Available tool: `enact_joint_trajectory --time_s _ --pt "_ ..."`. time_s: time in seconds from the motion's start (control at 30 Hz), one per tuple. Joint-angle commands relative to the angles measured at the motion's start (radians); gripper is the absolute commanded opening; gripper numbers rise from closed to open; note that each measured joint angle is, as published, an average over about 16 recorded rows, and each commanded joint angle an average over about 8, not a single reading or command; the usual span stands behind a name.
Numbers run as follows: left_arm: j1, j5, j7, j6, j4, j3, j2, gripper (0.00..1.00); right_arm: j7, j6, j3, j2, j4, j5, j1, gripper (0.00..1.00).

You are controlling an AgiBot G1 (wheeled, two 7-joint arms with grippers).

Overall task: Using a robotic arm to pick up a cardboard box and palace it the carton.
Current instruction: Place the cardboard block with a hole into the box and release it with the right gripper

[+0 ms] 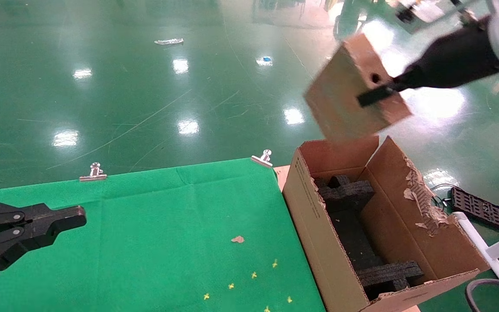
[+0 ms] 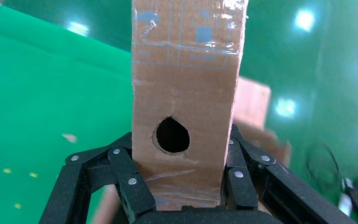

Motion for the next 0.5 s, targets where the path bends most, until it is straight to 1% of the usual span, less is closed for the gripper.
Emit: enact_joint_trajectory --time_s 0.03,0.23,0.27,0.5 --pt "0.0 0.0 0.0 0.0 0.0 0.0 0.0 0.17 -0.001 -0.012 -0.013 0.013 -0.031 -0.031 0.008 0.0" --pt "0.0 0.0 0.0 0.0 0.0 0.0 0.0 0.92 -0.006 -0.049 -0.048 0.035 -0.116 -0.053 -0.035 0.0" --pt "0.0 0.0 0.0 0.0 0.0 0.001 0.0 1.0 -0.007 -0.053 -0.053 0.037 -0.132 -0.052 -0.045 0.0" --pt "0.0 -0.001 0.0 0.0 0.0 0.001 0.0 1.0 -0.025 -0.063 -0.076 0.028 -0.272 -0.029 -0.133 0.0"
